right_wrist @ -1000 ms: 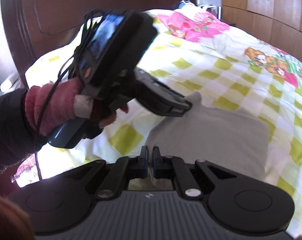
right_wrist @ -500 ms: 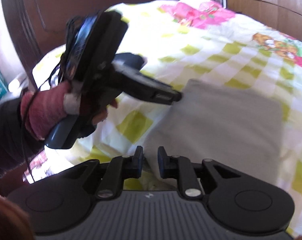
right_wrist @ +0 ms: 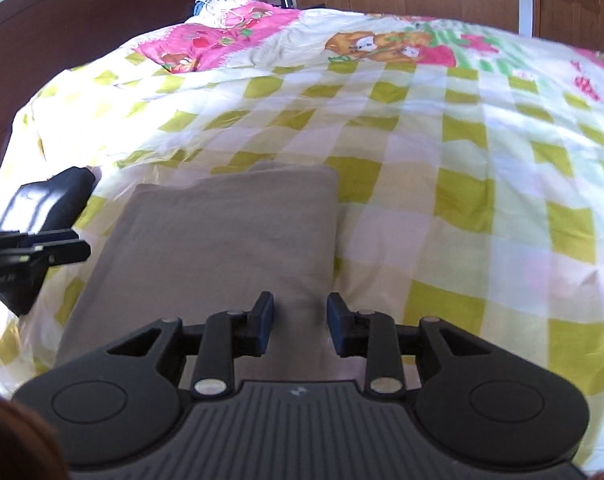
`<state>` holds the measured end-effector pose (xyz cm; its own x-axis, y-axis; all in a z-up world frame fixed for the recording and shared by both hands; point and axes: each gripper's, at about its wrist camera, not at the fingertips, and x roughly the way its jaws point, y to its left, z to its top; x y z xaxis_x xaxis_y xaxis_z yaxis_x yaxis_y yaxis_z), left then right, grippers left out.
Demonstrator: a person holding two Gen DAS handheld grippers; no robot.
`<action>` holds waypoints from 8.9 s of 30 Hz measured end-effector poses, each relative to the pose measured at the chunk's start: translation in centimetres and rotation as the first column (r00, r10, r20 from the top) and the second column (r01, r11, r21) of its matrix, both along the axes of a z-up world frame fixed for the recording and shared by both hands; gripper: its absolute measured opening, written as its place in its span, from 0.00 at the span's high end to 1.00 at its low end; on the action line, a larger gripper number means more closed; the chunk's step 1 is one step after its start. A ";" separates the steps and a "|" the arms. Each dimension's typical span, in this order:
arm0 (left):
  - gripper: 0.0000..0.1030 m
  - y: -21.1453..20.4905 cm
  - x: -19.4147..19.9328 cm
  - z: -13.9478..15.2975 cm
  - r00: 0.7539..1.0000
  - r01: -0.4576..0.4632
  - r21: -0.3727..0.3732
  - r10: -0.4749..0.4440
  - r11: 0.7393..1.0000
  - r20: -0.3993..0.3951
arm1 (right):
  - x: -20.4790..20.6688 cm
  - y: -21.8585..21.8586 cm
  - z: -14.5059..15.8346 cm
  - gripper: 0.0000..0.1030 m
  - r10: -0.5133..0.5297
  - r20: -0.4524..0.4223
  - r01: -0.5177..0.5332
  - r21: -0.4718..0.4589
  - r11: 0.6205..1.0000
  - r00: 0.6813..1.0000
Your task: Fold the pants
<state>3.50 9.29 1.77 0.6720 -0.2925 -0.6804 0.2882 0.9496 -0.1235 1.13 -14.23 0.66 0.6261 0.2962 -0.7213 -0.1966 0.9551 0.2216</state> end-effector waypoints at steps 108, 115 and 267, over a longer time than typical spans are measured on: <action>0.37 -14.7 -2.8 -2.2 0.982 0.191 0.109 -0.189 0.976 -0.028 | -9.7 -4.2 0.6 0.79 -0.212 0.032 0.214 -0.223 0.951 0.977; 0.36 -14.0 -3.2 -2.5 0.977 0.208 0.092 -0.204 0.974 -0.055 | -10.1 -4.8 0.9 0.80 -0.214 0.023 0.214 -0.182 0.960 0.977; 0.33 -25.5 7.9 -4.2 0.996 0.080 0.045 -0.082 0.996 0.048 | 2.4 -19.2 1.1 0.85 -0.147 0.055 0.138 0.153 0.979 0.988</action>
<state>11.40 -16.22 -2.38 0.6804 -0.3180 -0.6602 0.3688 0.9271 -0.0665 3.52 -33.39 1.76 0.7139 0.3011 -0.6322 -0.0796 0.9319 0.3540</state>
